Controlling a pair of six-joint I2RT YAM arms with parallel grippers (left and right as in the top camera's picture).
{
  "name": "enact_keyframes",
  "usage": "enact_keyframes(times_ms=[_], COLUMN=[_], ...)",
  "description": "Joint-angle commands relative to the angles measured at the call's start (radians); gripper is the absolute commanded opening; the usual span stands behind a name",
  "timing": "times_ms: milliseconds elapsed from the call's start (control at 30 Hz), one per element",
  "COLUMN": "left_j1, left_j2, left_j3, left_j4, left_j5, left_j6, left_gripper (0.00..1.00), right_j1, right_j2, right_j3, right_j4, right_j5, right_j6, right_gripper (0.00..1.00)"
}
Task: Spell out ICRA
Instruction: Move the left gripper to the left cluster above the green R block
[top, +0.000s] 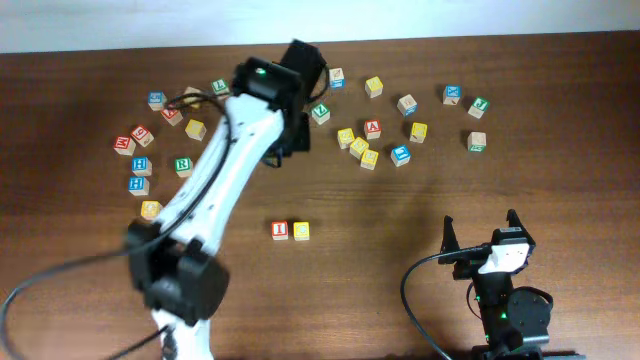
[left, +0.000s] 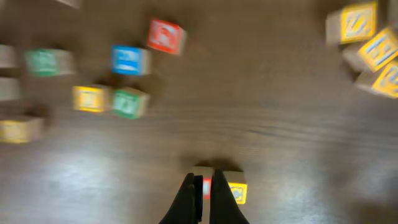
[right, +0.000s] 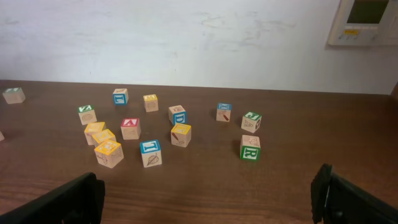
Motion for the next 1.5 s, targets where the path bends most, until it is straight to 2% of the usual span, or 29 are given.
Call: enact_keyframes(times_ms=[0, 167, 400, 800, 900, 933, 967, 1033, 1067, 1100, 1133, 1167, 1467], left_j1=[0.004, 0.089, 0.334, 0.348, 0.348, 0.348, 0.348, 0.348, 0.348, 0.348, 0.348, 0.348, 0.348], left_j2=[-0.141, -0.160, -0.160, -0.159, -0.159, -0.159, -0.159, -0.159, -0.159, -0.159, -0.159, -0.159, -0.156], left_j3=[0.028, 0.023, 0.001, -0.156, -0.156, -0.156, -0.156, -0.156, -0.156, -0.156, -0.156, -0.156, -0.156], left_j4=[-0.049, -0.119, -0.124, 0.003, 0.003, 0.002, 0.000, 0.002, 0.004, 0.005, 0.005, 0.004, 0.053], left_j5=[-0.204, -0.225, -0.048, 0.007, 0.007, 0.007, 0.007, 0.007, 0.007, 0.007, 0.007, 0.007, 0.055], left_j6=[-0.100, -0.122, -0.122, -0.121, -0.121, -0.121, -0.121, -0.122, -0.122, -0.122, -0.121, -0.121, -0.075], left_gripper=[0.00, 0.02, 0.03, 0.08, 0.27, 0.29, 0.36, 0.55, 0.73, 0.79, 0.93, 0.99, 0.99], right_j1=[-0.006, -0.006, -0.006, -0.006, -0.006, -0.006, -0.006, -0.006, -0.006, -0.006, -0.006, -0.006, -0.006], right_j2=[-0.007, -0.007, -0.007, -0.007, -0.007, -0.007, -0.007, -0.007, -0.007, -0.007, -0.007, -0.007, -0.007], right_j3=[-0.005, -0.005, -0.005, -0.005, -0.005, -0.005, -0.005, -0.005, -0.005, -0.005, -0.005, -0.005, -0.005], right_j4=[-0.005, -0.005, -0.005, -0.005, -0.005, -0.005, -0.005, -0.006, -0.005, -0.006, -0.006, -0.005, -0.005], right_j5=[-0.002, -0.002, -0.002, -0.002, -0.002, -0.002, -0.002, -0.002, -0.002, -0.002, -0.002, -0.002, -0.002], right_j6=[-0.003, -0.003, -0.003, -0.003, -0.003, -0.003, -0.003, -0.003, -0.003, -0.003, -0.003, -0.003, -0.003], right_gripper=[0.98, 0.98, 0.98, 0.98, 0.98, 0.98, 0.98, 0.98, 0.98, 0.98, 0.98, 0.98, 0.98])
